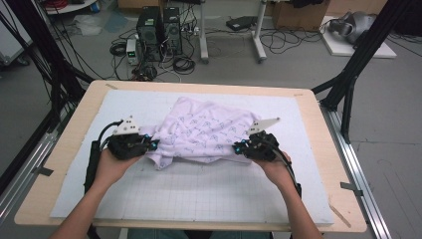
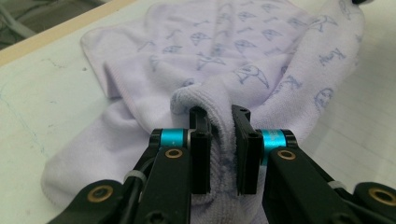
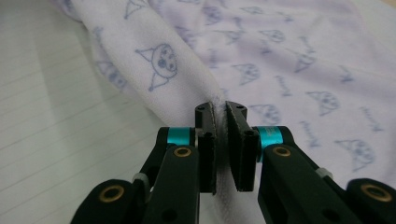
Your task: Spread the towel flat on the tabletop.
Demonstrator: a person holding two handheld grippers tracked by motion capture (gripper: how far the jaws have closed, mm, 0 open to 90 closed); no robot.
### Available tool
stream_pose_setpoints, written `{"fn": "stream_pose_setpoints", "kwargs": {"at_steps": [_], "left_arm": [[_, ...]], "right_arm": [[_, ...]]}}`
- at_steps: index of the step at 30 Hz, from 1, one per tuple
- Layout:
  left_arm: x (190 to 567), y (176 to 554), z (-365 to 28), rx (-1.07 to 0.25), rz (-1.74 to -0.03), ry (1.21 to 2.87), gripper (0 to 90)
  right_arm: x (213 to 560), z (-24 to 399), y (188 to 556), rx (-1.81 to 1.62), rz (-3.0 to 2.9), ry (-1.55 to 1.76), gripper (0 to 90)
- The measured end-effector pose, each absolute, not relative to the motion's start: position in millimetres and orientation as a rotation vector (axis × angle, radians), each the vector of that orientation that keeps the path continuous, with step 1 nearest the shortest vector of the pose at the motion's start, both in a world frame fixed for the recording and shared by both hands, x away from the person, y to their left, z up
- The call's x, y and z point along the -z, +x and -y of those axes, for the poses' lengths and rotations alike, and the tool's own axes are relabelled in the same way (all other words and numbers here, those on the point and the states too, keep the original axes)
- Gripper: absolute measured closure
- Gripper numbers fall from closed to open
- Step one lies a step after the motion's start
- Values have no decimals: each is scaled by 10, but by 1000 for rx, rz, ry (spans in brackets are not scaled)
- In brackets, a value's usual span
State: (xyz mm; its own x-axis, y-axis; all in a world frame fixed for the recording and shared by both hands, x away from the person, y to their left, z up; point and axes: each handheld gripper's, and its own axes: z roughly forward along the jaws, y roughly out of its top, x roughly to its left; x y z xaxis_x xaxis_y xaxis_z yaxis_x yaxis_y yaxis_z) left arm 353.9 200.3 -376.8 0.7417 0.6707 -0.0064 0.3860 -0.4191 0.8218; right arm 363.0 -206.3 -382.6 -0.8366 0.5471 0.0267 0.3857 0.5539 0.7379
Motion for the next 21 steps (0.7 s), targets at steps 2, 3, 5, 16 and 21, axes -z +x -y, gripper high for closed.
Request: {"fn": "stream_pose_setpoints", "kwargs": {"at_steps": [2,3,5,16,21], "left_arm": [[3848,3700,-1994,-398,-843,2056,790],[3900,3774,-1994,-391,-864,2065,789],[4008,3891,-1992,-366,-905,2073,787],[3888,3874,-2176,-391,-948,1973,586],[3623,3676,-2285,-414,-897,1930,503]], "right_arm": [[3881,2067,3791,-1150,-2584,848,833],[3920,2068,3866,-1134,-2588,869,833],[4013,2060,3991,-1105,-2607,926,832],[4100,1972,4097,-1089,-2597,947,655],[3870,1962,3883,-1162,-2549,852,629]]}}
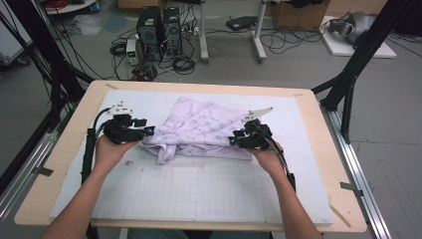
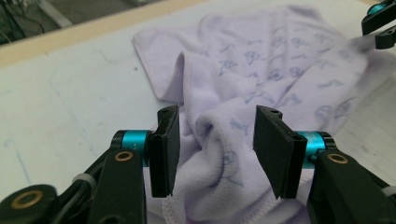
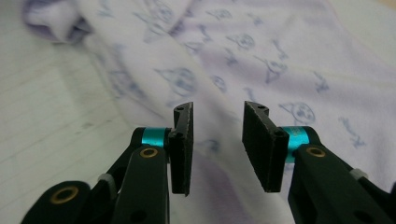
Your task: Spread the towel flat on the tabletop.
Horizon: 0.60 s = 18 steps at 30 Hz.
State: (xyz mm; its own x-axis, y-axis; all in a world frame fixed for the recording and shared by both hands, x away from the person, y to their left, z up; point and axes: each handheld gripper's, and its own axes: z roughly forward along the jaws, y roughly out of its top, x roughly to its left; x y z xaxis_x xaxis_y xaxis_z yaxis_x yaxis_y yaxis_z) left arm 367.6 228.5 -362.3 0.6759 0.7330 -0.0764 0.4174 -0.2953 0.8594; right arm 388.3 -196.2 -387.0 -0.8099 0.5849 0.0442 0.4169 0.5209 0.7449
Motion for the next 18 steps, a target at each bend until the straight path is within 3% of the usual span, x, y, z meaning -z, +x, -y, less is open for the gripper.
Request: {"fn": "stream_pose_setpoints", "kwargs": {"at_steps": [6,13,18], "left_arm": [[3626,3435,-2107,-398,-796,2019,466],[3920,3377,-1844,-339,-763,2122,470],[4074,3448,-1713,-332,-753,2221,521]], "right_arm": [[3783,1738,3600,-1188,-2556,685,630],[4032,1484,3562,-1157,-2632,623,628],[4210,1354,3599,-1117,-2667,624,627]]}}
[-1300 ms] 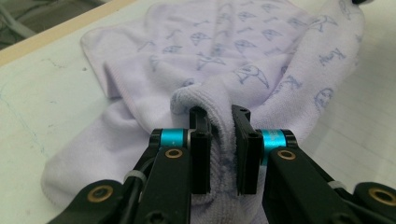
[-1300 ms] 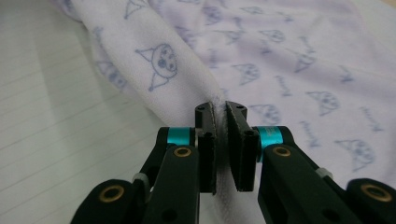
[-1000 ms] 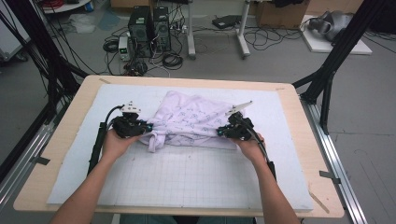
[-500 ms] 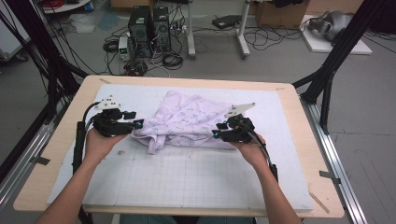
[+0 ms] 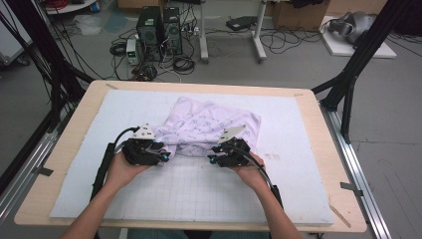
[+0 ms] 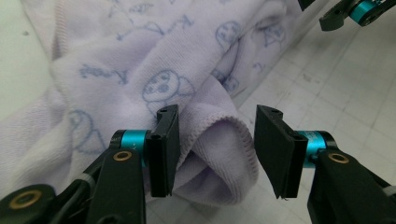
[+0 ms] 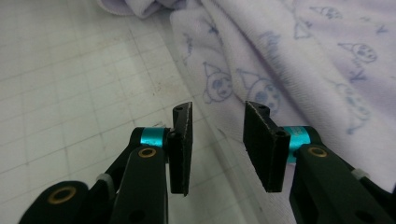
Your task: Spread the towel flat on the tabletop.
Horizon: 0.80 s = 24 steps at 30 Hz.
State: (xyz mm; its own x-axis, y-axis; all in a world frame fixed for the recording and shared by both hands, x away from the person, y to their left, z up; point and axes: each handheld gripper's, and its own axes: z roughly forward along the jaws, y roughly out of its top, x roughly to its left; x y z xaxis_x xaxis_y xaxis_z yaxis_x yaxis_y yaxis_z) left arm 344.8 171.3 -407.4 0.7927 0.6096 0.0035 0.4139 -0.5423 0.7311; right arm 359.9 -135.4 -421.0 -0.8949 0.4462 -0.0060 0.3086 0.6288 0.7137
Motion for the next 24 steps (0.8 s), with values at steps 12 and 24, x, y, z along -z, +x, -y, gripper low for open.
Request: {"fn": "stream_pose_setpoints", "kwargs": {"at_steps": [12,24], "left_arm": [[4200,3566,-1685,-364,-786,2250,761],[3723,3455,-1973,-397,-787,2070,782]], "right_arm": [[4370,1180,3696,-1057,-2621,630,812],[4028,1442,3615,-1206,-2585,615,855]]}}
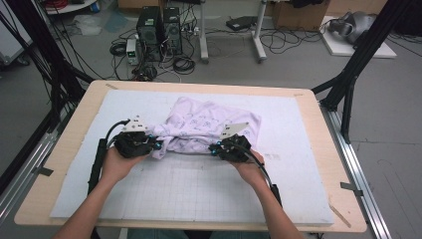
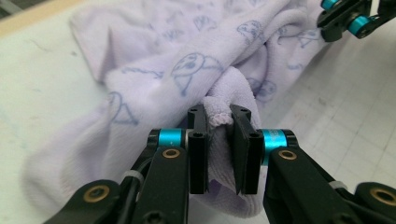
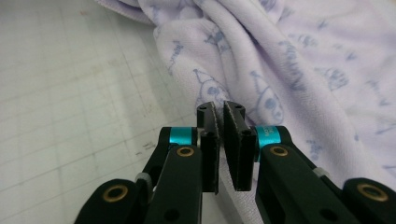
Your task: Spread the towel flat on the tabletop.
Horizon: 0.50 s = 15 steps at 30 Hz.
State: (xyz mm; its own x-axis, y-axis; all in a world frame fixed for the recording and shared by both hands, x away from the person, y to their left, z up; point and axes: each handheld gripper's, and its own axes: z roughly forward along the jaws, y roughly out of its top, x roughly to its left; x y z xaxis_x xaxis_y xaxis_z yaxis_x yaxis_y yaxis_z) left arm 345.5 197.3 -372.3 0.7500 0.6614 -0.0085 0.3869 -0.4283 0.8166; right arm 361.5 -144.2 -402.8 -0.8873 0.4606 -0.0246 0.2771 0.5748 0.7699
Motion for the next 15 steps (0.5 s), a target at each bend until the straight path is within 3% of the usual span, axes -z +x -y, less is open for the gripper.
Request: {"fn": "stream_pose_setpoints", "kwargs": {"at_steps": [15], "left_arm": [[3155,3307,-2111,-403,-723,1972,782]], "right_arm": [[3168,1968,3435,-1286,-2451,592,859]]}}
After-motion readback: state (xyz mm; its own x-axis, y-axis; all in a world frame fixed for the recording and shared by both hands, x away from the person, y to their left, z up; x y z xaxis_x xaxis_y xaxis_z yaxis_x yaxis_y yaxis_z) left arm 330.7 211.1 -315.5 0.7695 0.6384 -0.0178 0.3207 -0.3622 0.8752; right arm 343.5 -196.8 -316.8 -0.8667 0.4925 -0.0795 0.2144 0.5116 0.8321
